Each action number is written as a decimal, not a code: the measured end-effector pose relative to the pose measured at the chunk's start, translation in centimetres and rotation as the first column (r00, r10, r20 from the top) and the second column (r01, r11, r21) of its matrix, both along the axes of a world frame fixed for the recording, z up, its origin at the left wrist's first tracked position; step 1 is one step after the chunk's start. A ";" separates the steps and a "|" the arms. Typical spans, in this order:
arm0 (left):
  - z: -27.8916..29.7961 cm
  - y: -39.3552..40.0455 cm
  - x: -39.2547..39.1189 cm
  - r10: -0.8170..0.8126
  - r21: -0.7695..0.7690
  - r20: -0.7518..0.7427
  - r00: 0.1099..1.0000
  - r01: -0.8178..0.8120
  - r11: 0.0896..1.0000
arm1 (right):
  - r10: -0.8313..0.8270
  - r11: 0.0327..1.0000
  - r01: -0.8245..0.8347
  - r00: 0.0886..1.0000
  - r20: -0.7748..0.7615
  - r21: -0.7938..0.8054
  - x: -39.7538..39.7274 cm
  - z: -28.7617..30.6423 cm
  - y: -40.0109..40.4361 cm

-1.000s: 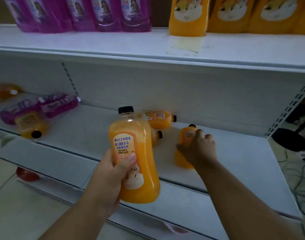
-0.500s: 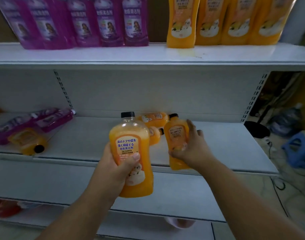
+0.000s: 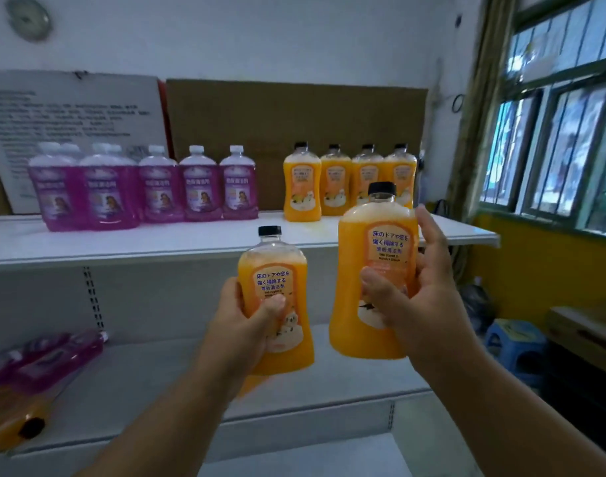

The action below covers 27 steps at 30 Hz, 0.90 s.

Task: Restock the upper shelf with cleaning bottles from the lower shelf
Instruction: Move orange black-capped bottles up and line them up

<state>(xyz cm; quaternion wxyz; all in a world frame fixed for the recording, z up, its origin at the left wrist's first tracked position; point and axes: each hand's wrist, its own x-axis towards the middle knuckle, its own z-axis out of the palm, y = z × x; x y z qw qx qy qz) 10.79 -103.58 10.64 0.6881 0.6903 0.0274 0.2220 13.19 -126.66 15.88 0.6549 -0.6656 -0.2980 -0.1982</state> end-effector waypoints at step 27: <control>15.2 -7.8 23.2 0.179 0.478 0.033 0.983 -0.172 0.861 | 0.045 0.992 -0.031 0.992 0.117 -0.122 26.3 8.5 -5.9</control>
